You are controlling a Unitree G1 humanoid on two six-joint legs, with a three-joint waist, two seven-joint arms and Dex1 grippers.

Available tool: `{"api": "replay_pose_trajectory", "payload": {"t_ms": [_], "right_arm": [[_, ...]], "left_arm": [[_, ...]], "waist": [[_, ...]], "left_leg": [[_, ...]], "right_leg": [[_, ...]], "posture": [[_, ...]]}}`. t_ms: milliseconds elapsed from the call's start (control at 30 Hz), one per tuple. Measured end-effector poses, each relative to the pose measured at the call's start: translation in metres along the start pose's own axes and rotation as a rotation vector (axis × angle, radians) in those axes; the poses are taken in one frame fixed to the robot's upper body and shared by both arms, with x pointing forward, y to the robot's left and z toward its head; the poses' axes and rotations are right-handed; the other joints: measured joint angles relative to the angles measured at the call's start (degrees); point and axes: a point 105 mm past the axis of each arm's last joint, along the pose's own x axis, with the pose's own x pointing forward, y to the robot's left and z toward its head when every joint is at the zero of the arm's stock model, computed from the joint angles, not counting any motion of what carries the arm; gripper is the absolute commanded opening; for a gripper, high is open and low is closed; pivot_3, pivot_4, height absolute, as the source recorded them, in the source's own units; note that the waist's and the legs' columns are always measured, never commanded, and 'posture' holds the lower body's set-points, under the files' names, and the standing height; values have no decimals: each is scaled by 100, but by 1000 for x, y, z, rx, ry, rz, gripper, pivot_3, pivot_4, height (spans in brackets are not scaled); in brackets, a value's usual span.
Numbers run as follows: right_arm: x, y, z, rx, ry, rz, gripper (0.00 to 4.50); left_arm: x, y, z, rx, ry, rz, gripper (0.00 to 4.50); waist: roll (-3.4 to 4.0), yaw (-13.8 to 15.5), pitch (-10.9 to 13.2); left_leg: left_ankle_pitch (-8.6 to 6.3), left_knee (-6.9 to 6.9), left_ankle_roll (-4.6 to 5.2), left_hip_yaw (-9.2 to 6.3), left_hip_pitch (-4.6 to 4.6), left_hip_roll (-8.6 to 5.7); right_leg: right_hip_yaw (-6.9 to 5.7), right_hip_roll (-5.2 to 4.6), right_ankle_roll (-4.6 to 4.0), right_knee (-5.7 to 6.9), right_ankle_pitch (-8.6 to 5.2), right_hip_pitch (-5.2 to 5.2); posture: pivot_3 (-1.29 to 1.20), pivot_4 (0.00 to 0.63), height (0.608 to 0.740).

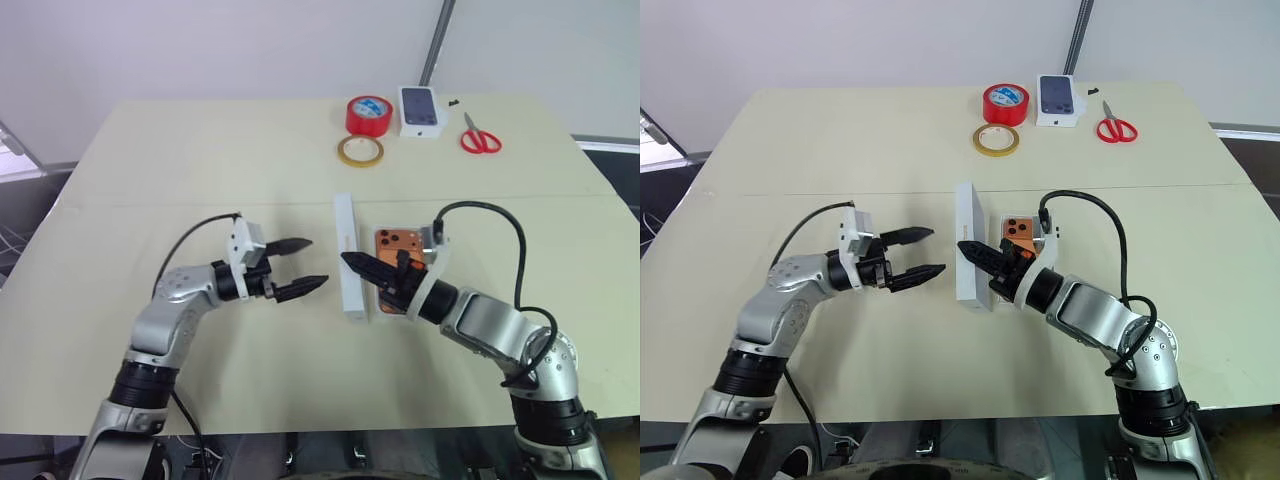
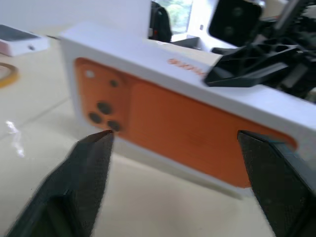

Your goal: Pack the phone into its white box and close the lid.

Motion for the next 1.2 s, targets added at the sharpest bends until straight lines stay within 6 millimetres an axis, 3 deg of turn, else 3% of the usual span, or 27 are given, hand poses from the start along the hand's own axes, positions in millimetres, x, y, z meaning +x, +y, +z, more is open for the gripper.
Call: {"api": "replay_pose_trajectory", "payload": {"t_ms": [167, 267, 500, 600, 800, 933, 1100, 1200], "right_arm": [[-3, -9, 7, 24, -17, -22, 0], [-3, -11, 10, 37, -24, -18, 0], [-9, -15, 19, 37, -54, -29, 0], [-11, -18, 24, 37, -72, -42, 884], [-24, -29, 34, 9, -115, -100, 3677], [-47, -38, 42, -89, -111, -171, 3677], [-100, -55, 81, -293, -172, -370, 3677], [-117, -59, 99, -346, -221, -414, 3677]], "left_arm": [[20, -6, -13, 6, 3, -6, 119], [27, -3, -21, 18, 22, 11, 119], [46, 4, -16, 30, -17, 49, 119], [54, 1, -19, 25, -16, 40, 54], [72, -2, -24, 11, -25, 18, 54], [85, -3, -23, 4, -41, 1, 54], [101, -12, -34, -8, -26, -48, 54], [111, -16, -35, -15, -37, -69, 54]], "waist": [[0, 7, 0], [0, 7, 0], [0, 11, -1], [0, 13, -1], [-3, 29, 1], [-2, 45, 1], [-7, 126, 3], [-7, 134, 4]], "left_leg": [[0, 0, 1, 0, 0, 0], [0, 0, 1, 0, 0, 0], [0, 1, 1, 1, 1, -1], [0, 1, 1, 1, 1, -1], [-1, 2, 3, 2, -1, -1], [-2, 4, 4, 3, -2, -2], [-4, 4, 8, 4, 5, -1], [-4, 4, 9, 6, 8, 0]], "right_leg": [[0, 1, 0, -1, 0, 2], [-1, 2, 0, 0, 0, 3], [-1, 3, 1, -1, 0, 6], [-1, 4, 1, -2, 0, 7], [-1, 6, 1, -4, 0, 8], [-1, 8, 1, -5, 1, 10], [-2, 15, 1, -15, 0, 20], [-1, 16, 1, -15, 0, 23]], "posture": [[0, 150, 740], [0, 150, 740], [0, 150, 740], [0, 150, 740], [0, 150, 740], [0, 150, 740], [0, 150, 740], [0, 150, 740]]}}
